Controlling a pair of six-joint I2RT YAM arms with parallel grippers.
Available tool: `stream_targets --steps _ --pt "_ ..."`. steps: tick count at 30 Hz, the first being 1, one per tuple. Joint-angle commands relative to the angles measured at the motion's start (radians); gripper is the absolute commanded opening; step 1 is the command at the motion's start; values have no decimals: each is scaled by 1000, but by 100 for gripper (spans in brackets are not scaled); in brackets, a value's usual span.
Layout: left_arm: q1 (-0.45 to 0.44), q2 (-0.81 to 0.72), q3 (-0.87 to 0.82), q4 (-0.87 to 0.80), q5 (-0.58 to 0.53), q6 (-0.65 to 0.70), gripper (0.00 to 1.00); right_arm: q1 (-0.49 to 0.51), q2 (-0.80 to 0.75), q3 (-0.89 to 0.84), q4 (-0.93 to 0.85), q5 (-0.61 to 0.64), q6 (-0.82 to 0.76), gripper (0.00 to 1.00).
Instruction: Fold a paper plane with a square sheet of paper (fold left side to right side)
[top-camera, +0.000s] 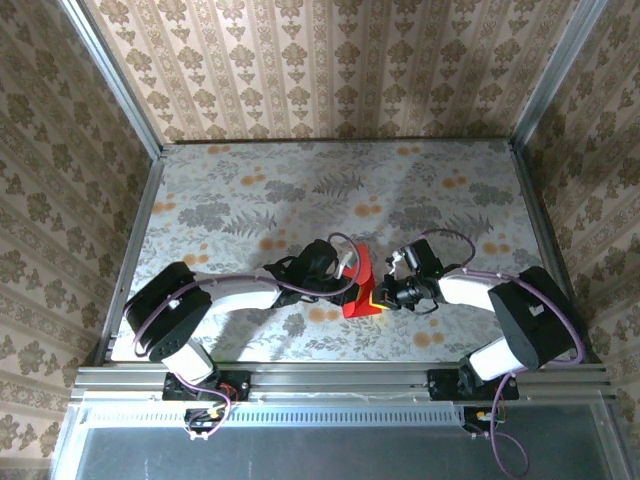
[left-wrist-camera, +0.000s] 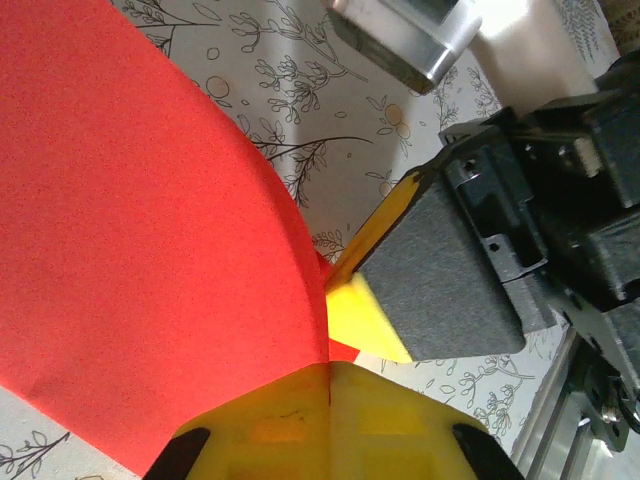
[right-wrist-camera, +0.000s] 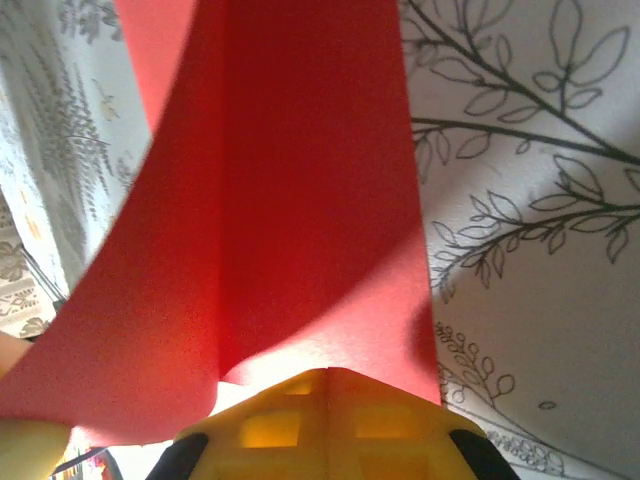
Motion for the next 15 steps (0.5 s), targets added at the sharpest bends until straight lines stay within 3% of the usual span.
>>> stream_targets --steps 1,15 --pt "13 14 -12 1 30 -8 0 11 30 -6 0 32 -35 0" --pt "62 46 -2 -60 54 35 0 26 90 -4 -16 51 -41 0"
